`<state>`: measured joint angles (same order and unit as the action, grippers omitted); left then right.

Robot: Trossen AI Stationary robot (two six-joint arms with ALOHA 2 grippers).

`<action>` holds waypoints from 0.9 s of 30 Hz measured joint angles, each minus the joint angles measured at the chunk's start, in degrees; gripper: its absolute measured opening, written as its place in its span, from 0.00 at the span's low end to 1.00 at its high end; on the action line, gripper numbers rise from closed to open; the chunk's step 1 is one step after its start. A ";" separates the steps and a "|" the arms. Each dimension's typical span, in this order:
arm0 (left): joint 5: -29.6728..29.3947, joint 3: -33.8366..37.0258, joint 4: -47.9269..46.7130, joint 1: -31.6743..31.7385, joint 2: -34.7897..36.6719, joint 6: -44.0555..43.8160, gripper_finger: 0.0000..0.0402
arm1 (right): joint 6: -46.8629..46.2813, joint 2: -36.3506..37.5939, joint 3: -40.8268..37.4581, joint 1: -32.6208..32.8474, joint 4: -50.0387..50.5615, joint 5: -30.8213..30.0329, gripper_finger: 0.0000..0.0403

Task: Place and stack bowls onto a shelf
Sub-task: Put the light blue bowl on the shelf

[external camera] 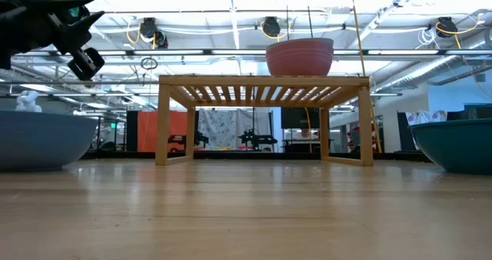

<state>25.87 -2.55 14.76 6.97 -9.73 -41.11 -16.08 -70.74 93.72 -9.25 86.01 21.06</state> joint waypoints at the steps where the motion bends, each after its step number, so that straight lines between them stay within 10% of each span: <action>1: 0.01 0.00 0.27 0.01 -0.01 0.02 0.22 | 0.45 0.00 -0.02 0.00 -0.03 0.00 0.25; 27: 1.01 0.00 12.21 0.02 -0.01 -0.52 0.21 | 5.26 0.00 -0.03 0.00 -8.24 0.02 0.25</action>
<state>26.88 -2.55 26.96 6.98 -9.74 -41.63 -10.82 -70.74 93.69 -9.26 77.78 21.08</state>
